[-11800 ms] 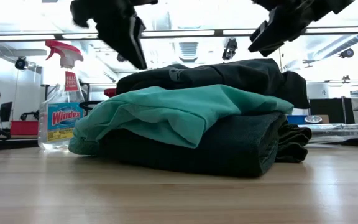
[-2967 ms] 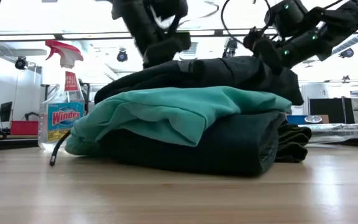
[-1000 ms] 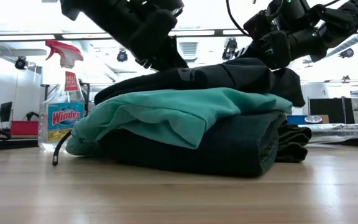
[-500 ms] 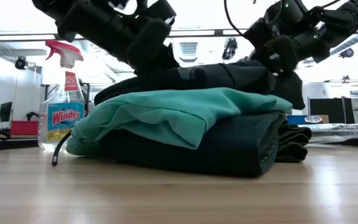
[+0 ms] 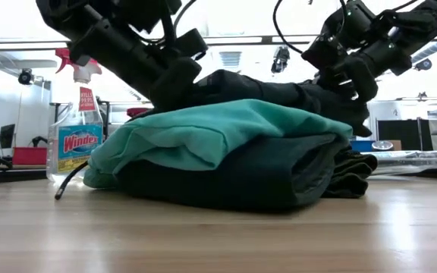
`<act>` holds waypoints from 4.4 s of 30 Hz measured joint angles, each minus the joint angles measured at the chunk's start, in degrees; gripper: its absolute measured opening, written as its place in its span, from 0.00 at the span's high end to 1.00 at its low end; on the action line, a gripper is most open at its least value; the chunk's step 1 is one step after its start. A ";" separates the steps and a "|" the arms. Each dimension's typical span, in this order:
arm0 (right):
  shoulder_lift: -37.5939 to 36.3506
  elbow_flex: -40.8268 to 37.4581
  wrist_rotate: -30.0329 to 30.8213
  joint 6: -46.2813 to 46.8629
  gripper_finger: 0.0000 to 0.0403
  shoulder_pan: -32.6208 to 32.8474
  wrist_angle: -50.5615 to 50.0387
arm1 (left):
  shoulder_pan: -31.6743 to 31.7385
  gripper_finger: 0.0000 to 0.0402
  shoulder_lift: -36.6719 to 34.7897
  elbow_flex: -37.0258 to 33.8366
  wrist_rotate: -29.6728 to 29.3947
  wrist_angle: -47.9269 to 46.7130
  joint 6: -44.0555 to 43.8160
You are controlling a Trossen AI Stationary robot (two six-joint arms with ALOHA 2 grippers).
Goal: Fold Laundry from Bin
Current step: Fold the black shorts, then fold the blue polo shirt
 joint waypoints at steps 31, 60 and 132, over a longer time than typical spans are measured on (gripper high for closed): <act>32.05 65.48 9.78 4.87 0.98 -28.86 -33.05 | 23.52 0.91 -30.14 4.71 17.88 -23.84 27.31; 63.63 103.36 12.09 47.77 0.98 -40.65 -41.12 | 48.09 0.91 -53.75 4.67 50.41 -21.18 -16.93; 84.35 107.12 6.91 40.12 0.79 -49.57 -18.36 | 48.18 0.91 -42.21 4.67 33.81 -24.14 -27.10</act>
